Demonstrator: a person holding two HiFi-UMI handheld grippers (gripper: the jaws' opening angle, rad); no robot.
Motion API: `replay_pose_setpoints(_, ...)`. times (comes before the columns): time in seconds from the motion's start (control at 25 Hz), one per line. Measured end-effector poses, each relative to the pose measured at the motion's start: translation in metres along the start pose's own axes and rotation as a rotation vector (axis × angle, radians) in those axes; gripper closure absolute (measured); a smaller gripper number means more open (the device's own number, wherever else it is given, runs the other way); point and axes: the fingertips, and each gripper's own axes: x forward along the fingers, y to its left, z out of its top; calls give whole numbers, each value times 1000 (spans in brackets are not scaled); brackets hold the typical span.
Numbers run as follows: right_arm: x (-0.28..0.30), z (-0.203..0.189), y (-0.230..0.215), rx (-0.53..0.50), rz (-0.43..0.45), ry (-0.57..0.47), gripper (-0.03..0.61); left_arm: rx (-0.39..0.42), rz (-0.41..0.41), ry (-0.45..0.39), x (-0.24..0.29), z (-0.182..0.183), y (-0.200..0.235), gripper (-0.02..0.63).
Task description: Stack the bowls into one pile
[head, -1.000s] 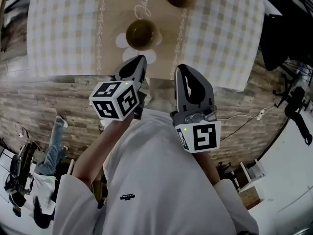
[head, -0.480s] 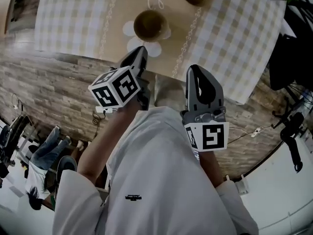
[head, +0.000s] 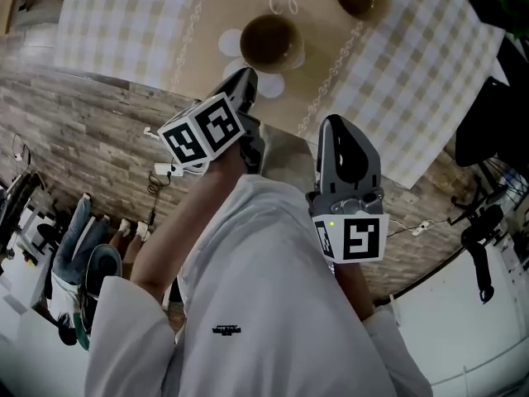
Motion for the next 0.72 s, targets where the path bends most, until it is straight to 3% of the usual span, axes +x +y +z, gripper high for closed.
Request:
replay_pose_setpoints(0.2,13,1,1,6,4,16,537,-31,1,-7,7,8,5,588)
replay_pose_setpoints(0.36,24,3,2,17,3,18,537,-50,-1,3,14,13,8,514)
replay_pose_setpoints(0.72,36,-2,1,34,-3,38,537,-69,9,44,31,12,16,517)
